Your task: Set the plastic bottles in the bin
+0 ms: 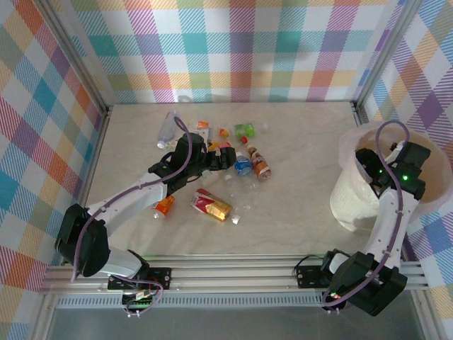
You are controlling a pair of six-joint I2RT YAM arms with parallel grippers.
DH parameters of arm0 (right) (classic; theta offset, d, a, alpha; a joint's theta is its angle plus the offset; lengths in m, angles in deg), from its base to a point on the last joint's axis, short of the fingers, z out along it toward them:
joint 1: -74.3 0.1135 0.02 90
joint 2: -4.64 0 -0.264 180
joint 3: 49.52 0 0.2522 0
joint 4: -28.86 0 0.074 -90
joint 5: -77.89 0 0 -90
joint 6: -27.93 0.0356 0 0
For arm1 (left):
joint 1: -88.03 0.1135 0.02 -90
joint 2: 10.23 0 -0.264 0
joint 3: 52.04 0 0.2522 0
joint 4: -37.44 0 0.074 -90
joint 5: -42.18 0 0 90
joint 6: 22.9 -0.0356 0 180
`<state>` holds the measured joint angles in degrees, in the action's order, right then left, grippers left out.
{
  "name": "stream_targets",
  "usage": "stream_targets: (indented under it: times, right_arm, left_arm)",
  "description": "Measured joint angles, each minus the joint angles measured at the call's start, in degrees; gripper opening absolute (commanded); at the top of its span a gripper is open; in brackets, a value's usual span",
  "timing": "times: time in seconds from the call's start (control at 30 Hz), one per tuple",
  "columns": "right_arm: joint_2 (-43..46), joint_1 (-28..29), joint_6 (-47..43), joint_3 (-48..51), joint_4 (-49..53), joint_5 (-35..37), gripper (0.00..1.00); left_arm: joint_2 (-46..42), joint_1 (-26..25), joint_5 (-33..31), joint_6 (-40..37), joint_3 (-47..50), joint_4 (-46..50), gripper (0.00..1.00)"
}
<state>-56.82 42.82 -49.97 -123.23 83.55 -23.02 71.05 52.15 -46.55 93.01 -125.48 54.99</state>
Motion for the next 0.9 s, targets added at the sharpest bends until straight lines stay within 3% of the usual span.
stream_targets:
  times: [0.57, 0.9]
  right_arm:
    - [3.5, 0.0, -0.13, -0.63, 0.26, 3.8, 1.0]
    - [8.22, 0.0, -0.5, -4.83, 1.16, 11.87, 1.0]
  left_arm:
    - [0.0, 0.0, -4.87, 0.66, -0.02, 2.34, 1.0]
    - [-0.57, 0.22, -16.85, 3.76, -1.11, 13.55, 1.0]
